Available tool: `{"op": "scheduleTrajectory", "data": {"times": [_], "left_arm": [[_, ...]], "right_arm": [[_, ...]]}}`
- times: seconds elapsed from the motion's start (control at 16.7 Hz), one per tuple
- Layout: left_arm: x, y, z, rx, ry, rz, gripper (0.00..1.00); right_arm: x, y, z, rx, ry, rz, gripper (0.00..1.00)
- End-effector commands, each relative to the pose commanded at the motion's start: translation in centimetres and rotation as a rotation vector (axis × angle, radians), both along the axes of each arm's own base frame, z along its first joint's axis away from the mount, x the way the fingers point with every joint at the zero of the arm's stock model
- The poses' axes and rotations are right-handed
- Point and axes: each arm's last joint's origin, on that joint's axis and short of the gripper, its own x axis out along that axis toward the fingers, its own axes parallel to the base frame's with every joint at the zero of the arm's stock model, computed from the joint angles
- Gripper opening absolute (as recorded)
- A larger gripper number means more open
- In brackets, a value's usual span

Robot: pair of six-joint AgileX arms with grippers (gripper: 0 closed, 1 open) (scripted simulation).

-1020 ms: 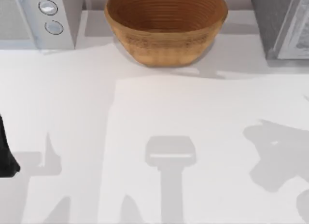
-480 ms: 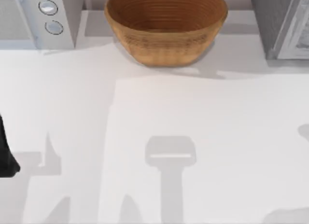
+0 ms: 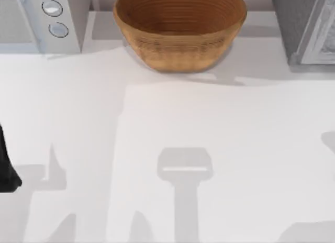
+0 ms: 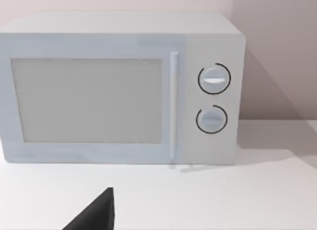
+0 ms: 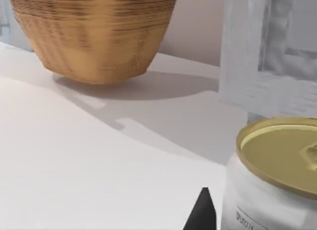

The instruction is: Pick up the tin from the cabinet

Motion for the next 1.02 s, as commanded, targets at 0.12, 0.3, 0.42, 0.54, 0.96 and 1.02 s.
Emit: {"op": "scheduleTrajectory", "data": {"times": [0.12,0.3,0.42,0.54,0.96,1.02], "left_arm": [[0.0,0.0,0.0,0.0,0.0,0.0,1.0],[0.0,0.0,0.0,0.0,0.0,0.0,1.0],[0.0,0.0,0.0,0.0,0.0,0.0,1.0],[0.0,0.0,0.0,0.0,0.0,0.0,1.0],[0.0,0.0,0.0,0.0,0.0,0.0,1.0],[0.0,0.0,0.0,0.0,0.0,0.0,1.0]], "right_arm": [[0.73,0.68,-0.28,-0.001,-0.001,-0.002,0.0],[0.99,0.92,-0.38,-0.002,-0.001,-0.003,0.0],[0.99,0.92,-0.38,-0.002,-0.001,-0.003,0.08],[0.99,0.92,-0.38,-0.002,-0.001,-0.003,0.23],[0.99,0.92,-0.38,-0.002,-0.001,-0.003,0.75],[0.99,0.92,-0.38,-0.002,-0.001,-0.003,0.83]]}}
